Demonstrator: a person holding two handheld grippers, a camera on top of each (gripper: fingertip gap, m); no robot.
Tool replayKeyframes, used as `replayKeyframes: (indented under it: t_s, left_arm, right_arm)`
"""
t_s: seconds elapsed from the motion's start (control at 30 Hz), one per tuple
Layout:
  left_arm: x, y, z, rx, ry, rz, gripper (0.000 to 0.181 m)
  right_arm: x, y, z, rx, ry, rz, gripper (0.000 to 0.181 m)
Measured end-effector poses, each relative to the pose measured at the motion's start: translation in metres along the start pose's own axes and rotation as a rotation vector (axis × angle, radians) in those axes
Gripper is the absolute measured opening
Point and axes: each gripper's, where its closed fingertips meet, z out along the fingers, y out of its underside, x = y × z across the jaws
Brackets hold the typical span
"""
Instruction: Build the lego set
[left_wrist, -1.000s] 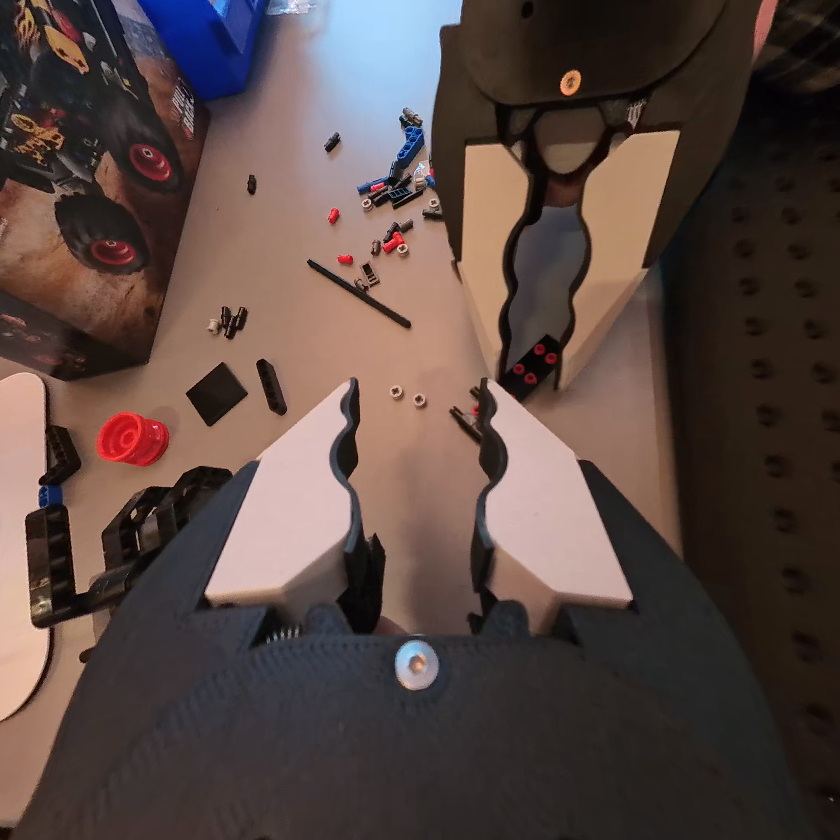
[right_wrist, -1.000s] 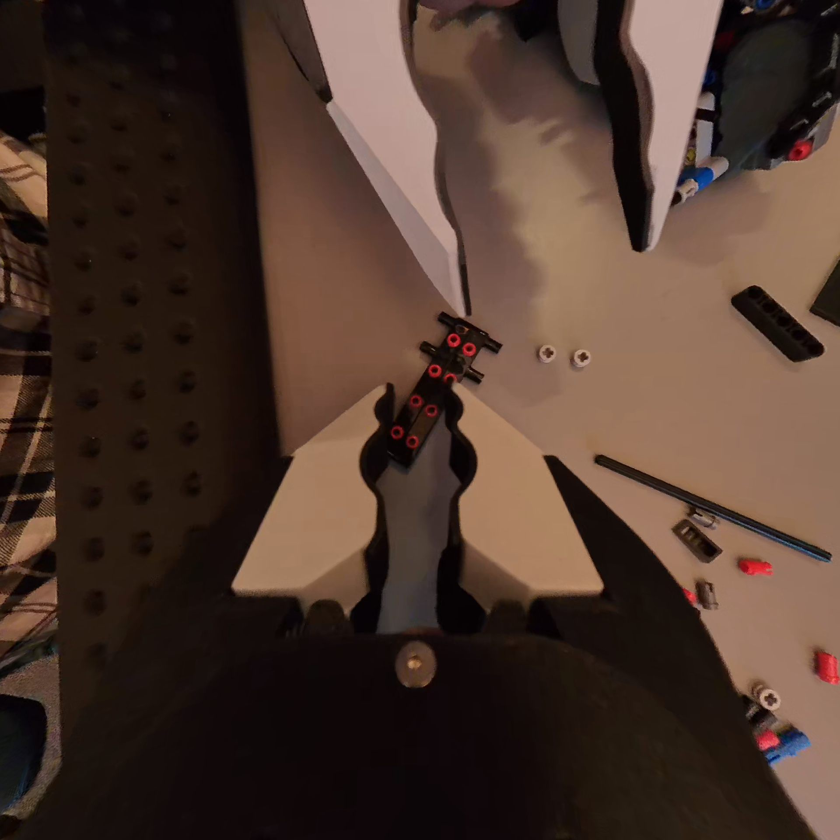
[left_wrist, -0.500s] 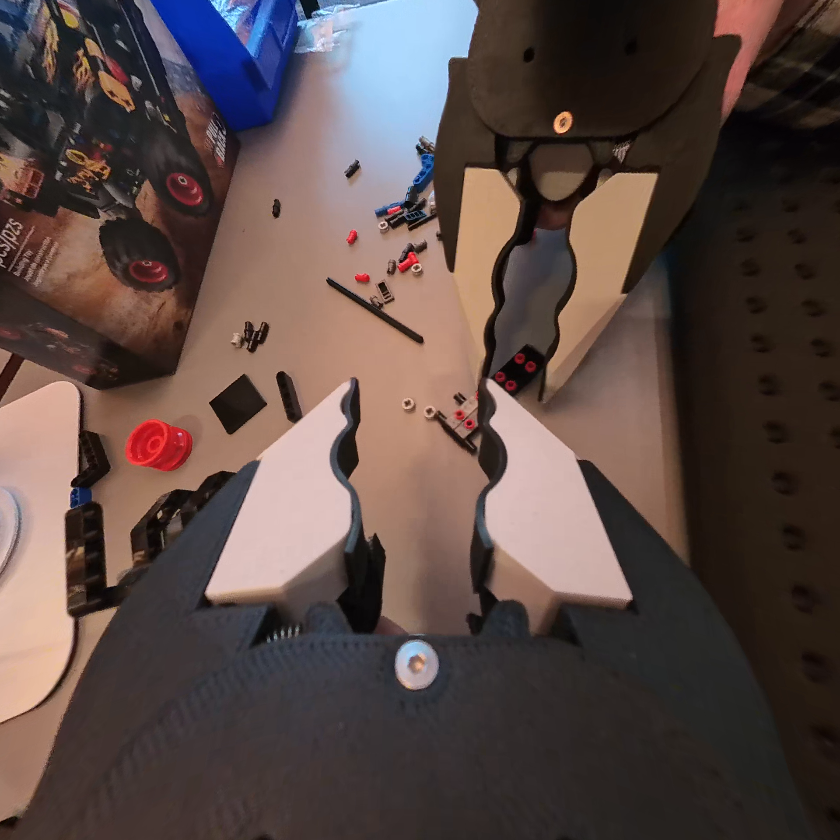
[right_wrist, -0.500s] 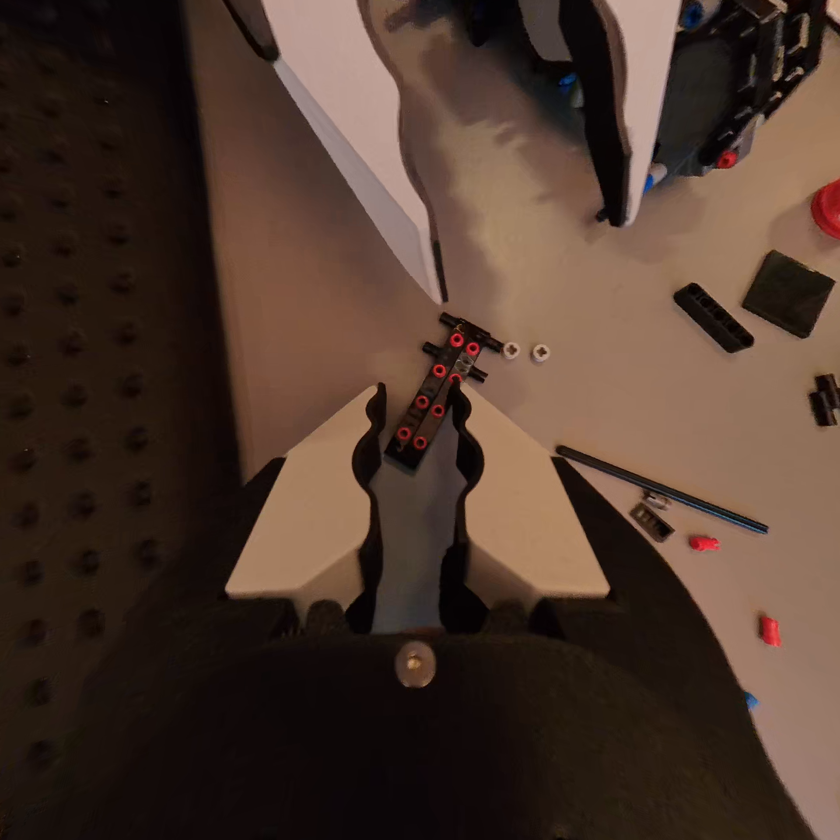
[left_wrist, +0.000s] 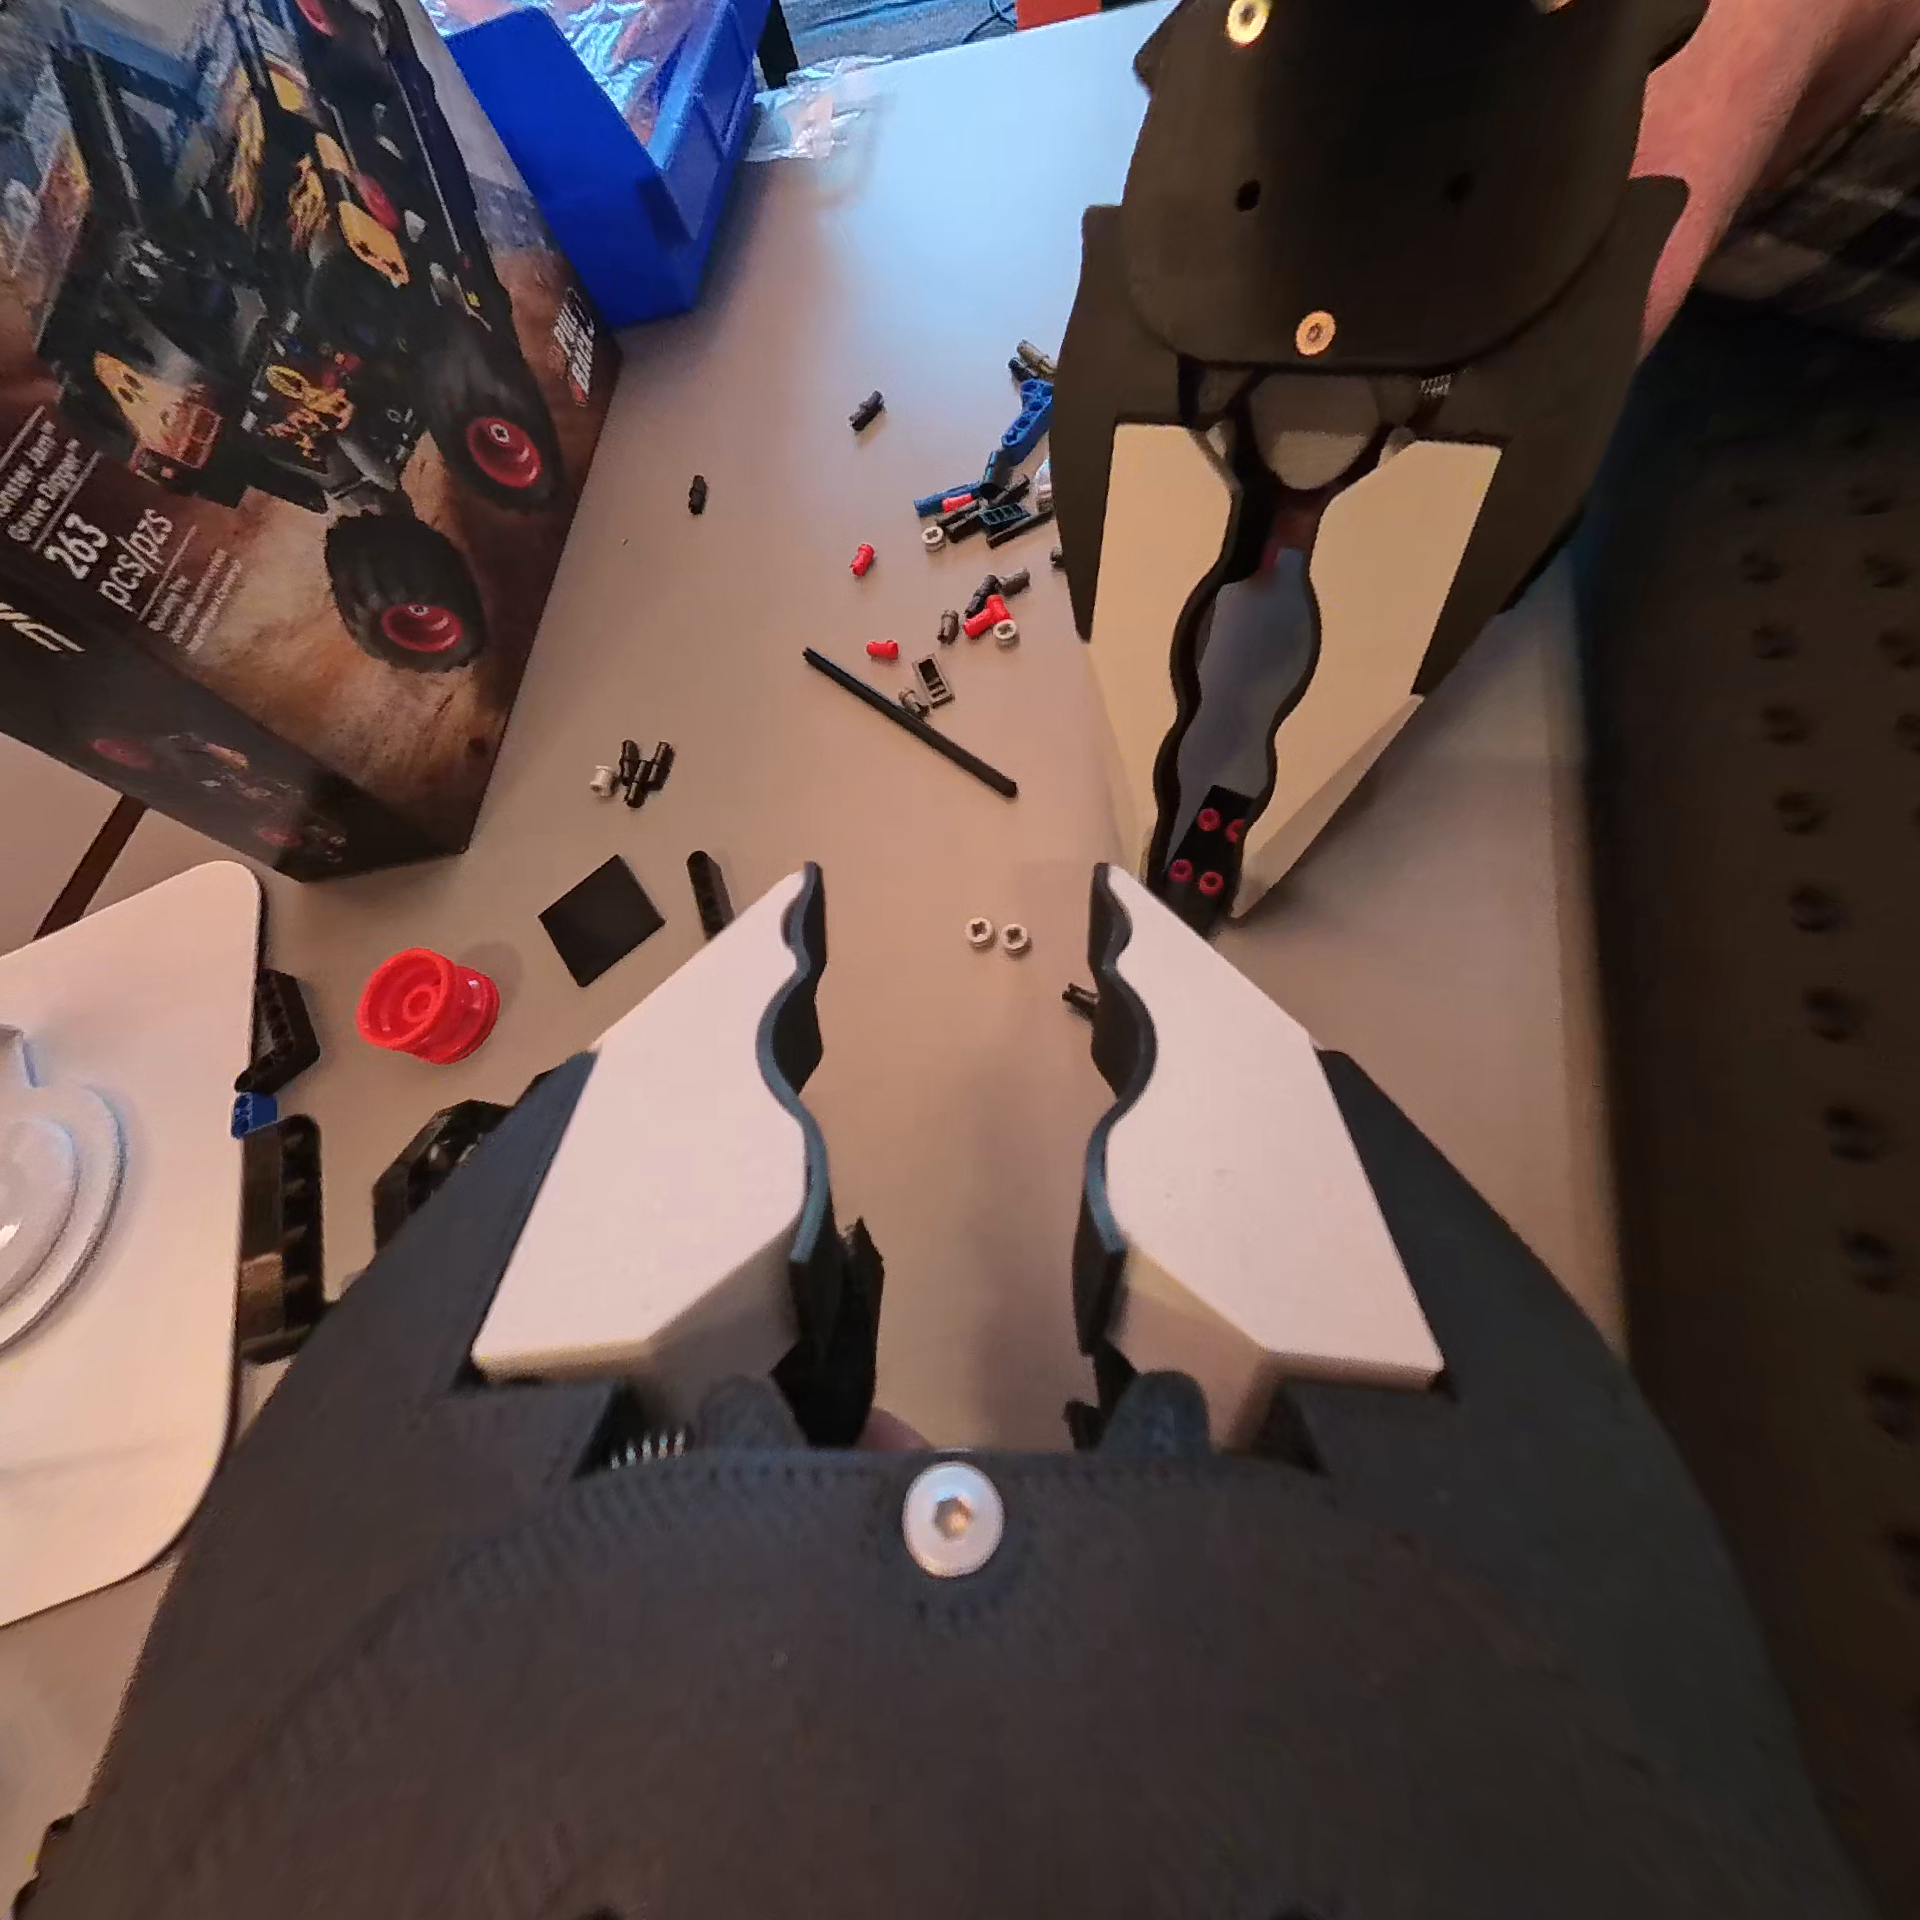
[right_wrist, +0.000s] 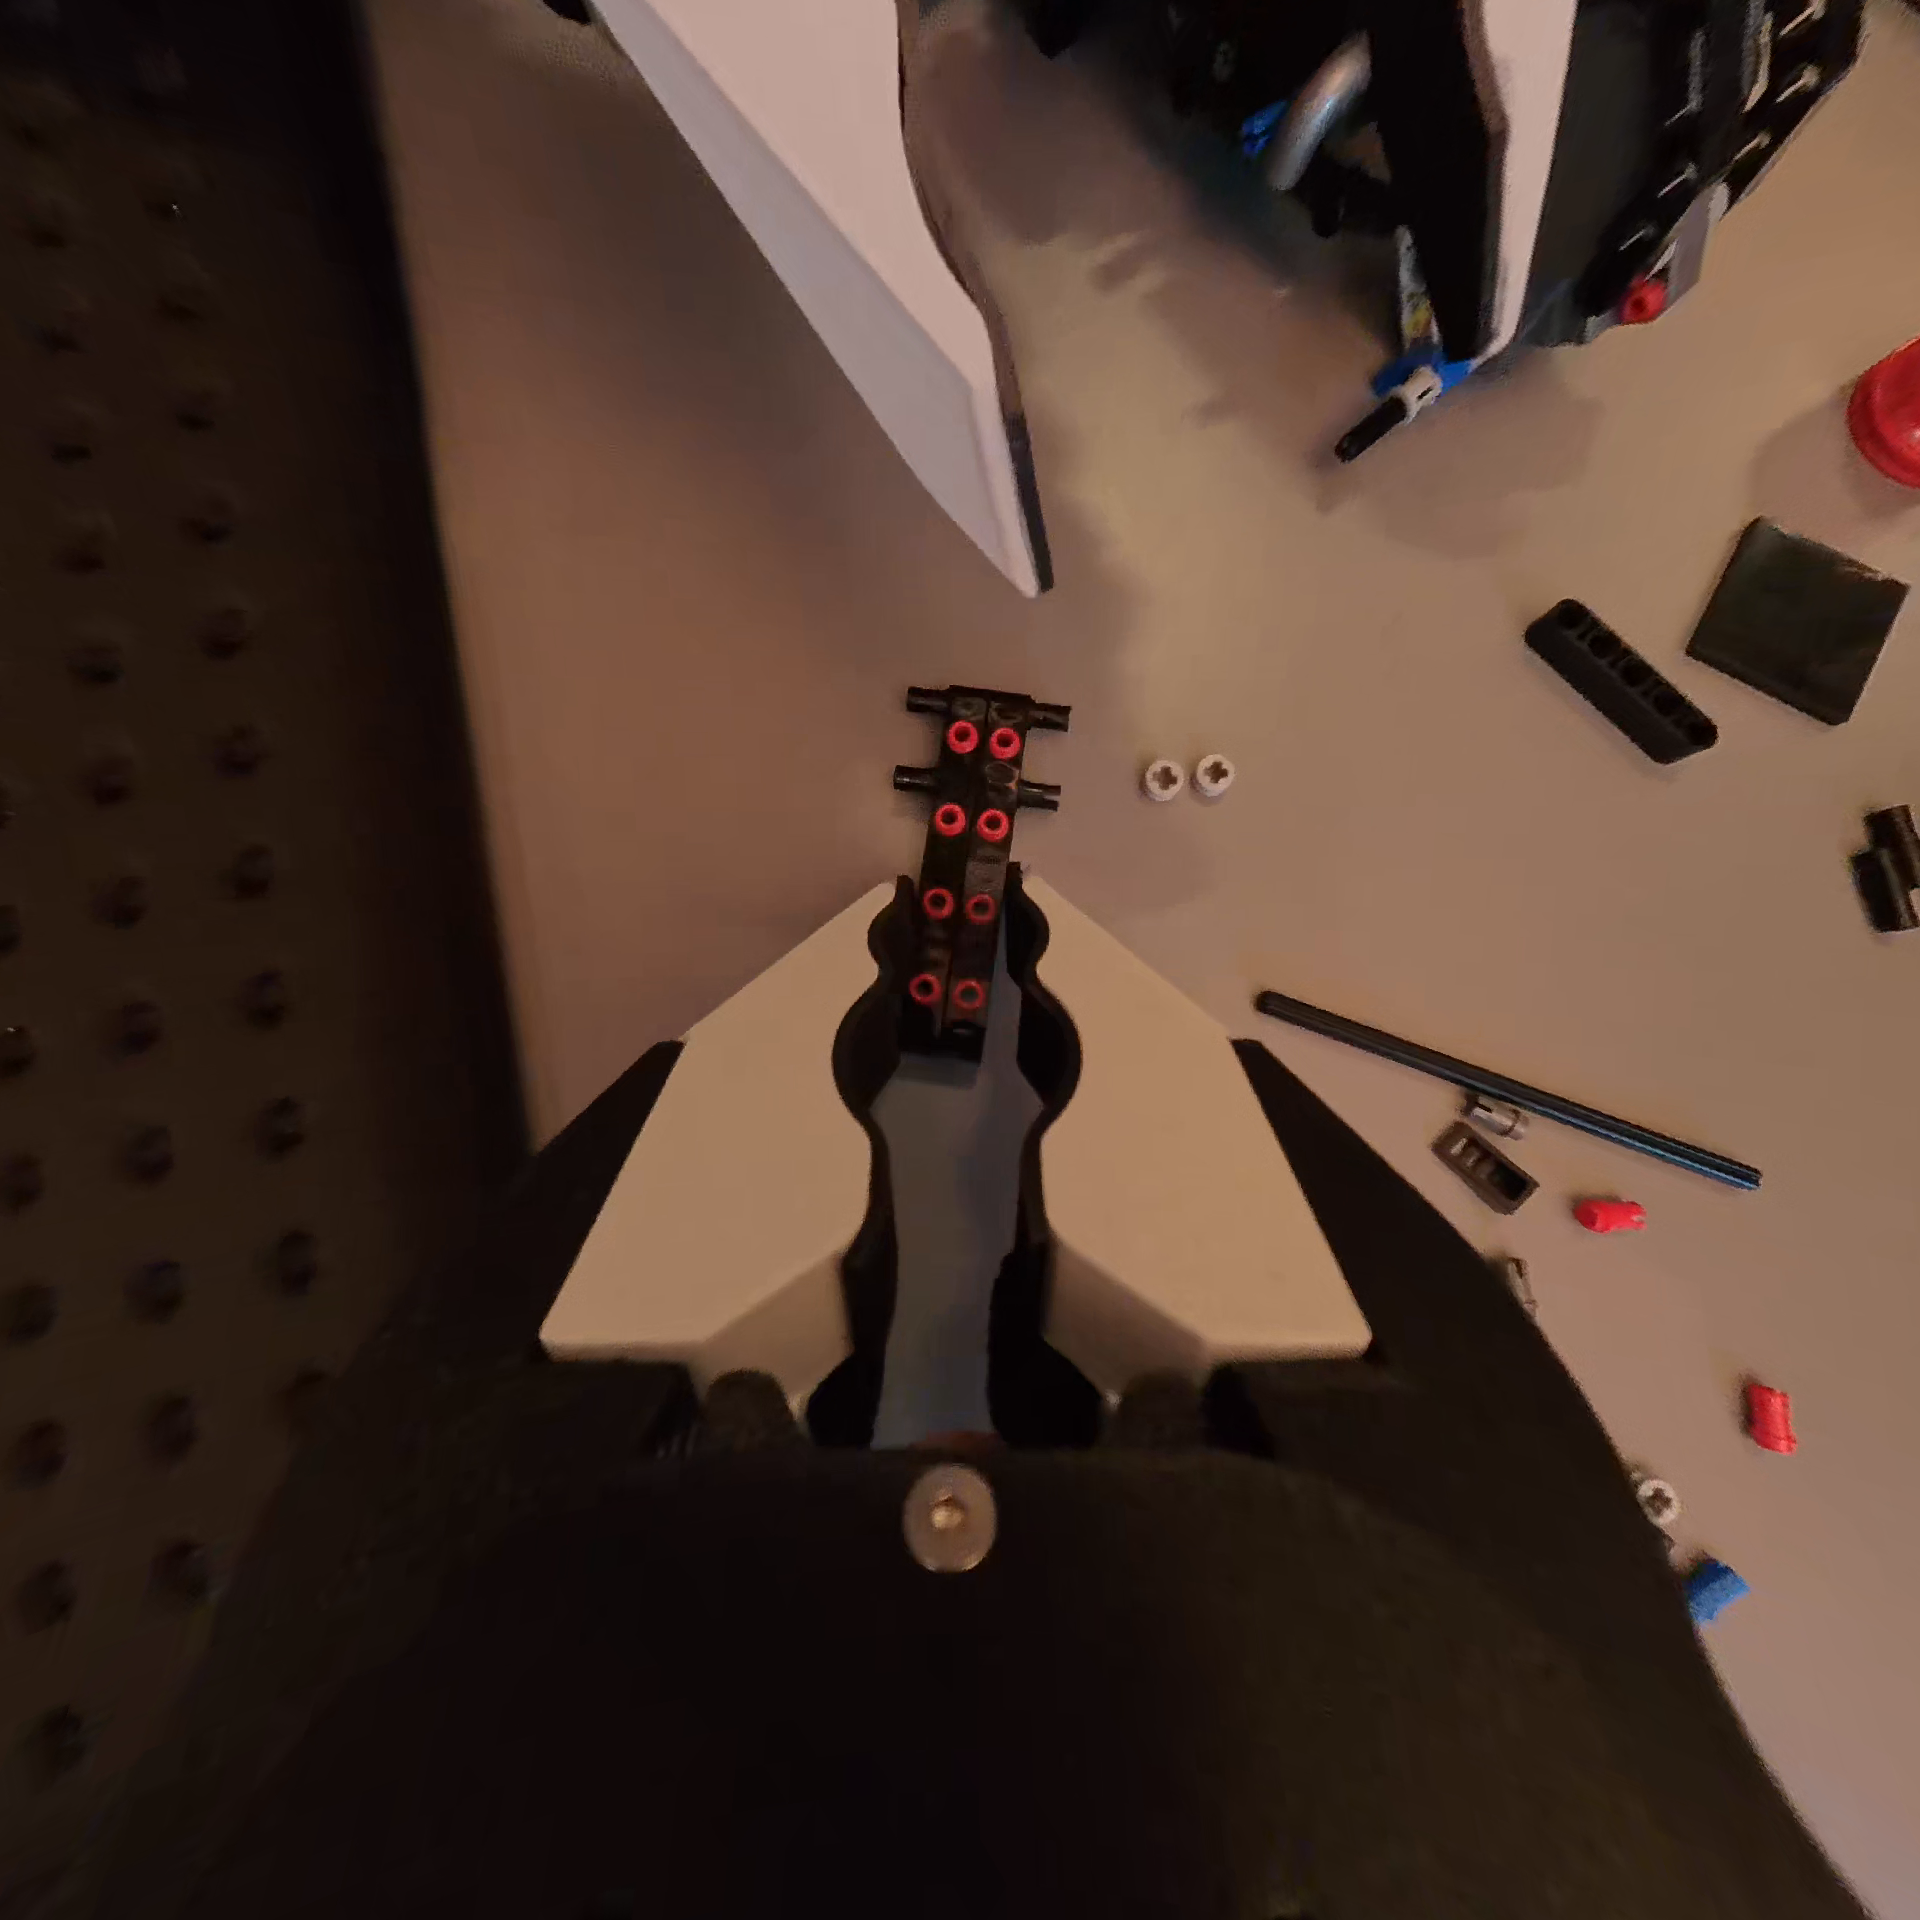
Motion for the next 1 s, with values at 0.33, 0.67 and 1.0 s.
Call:
replayKeyframes:
  t_s: [0.33,0.67,1.0]
  left_arm:
    - [-0.028,-0.014,-0.017,0.117,-0.061,-0.188,0.051]
    - [0.010,-0.040,-0.023,0.233,0.148,-0.319,0.041]
    - [0.010,-0.050,-0.029,0.344,0.200,-0.393,0.021]
  right_arm:
    - [0.040,-0.053,-0.057,0.419,0.127,0.166,0.014]
    - [0.023,-0.078,-0.066,0.519,0.209,-0.047,0.014]
    - [0.020,-0.082,-0.066,0.518,0.280,-0.152,0.014]
